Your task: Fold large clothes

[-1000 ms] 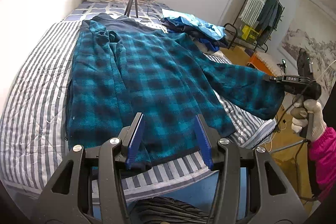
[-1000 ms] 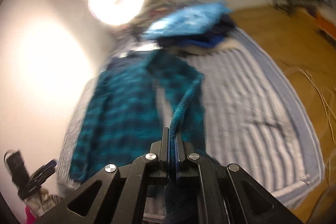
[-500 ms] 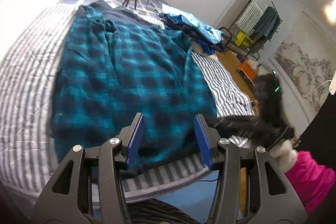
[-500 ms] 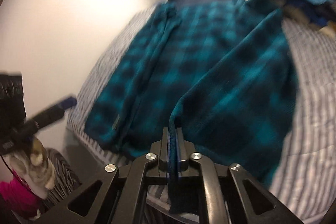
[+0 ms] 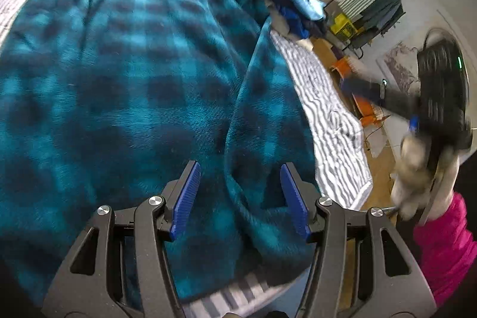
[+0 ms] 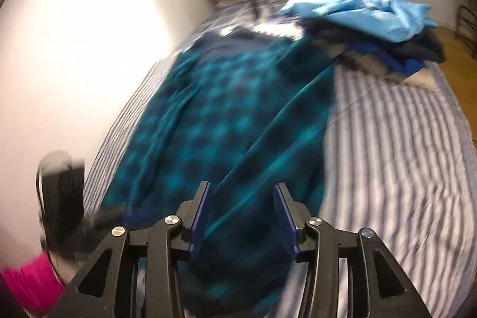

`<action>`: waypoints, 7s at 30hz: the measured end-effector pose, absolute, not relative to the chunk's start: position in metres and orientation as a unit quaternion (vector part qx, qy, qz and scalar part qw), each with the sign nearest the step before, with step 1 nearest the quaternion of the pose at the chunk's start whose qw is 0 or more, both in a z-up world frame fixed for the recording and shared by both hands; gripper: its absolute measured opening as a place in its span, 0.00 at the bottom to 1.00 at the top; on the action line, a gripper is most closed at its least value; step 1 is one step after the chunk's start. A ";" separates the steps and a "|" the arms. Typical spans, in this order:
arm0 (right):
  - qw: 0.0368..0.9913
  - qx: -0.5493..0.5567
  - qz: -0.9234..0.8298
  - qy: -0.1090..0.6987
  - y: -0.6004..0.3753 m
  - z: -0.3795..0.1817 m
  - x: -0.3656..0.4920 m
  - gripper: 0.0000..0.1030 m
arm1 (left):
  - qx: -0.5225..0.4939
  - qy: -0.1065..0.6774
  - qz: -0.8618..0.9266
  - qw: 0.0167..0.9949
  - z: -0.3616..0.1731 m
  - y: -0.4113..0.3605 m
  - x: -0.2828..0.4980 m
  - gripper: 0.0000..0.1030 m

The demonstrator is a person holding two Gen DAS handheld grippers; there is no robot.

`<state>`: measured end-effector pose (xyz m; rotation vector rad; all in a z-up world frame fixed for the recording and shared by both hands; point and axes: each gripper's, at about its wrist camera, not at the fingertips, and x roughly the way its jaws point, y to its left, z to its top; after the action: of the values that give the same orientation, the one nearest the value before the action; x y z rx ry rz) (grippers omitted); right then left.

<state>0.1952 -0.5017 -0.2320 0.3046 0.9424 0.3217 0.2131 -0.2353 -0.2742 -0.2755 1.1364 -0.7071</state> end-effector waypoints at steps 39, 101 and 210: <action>0.895 0.070 0.034 0.440 -0.489 -0.215 0.414 0.02 | -0.109 0.515 -0.375 0.763 -0.303 -0.274 0.224 0.00; 0.770 0.215 0.203 0.565 -0.477 -0.341 0.162 0.06 | -0.111 0.512 -0.293 0.800 -0.291 -0.238 0.142 0.25; 0.858 0.166 0.050 0.484 -0.450 -0.273 0.448 0.09 | -0.239 0.471 -0.340 0.778 -0.277 -0.205 0.141 0.11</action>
<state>0.4478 -0.4502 -0.2725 0.3490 1.0168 0.1045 0.1408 -0.2054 -0.2766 -0.5167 1.0184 -0.7349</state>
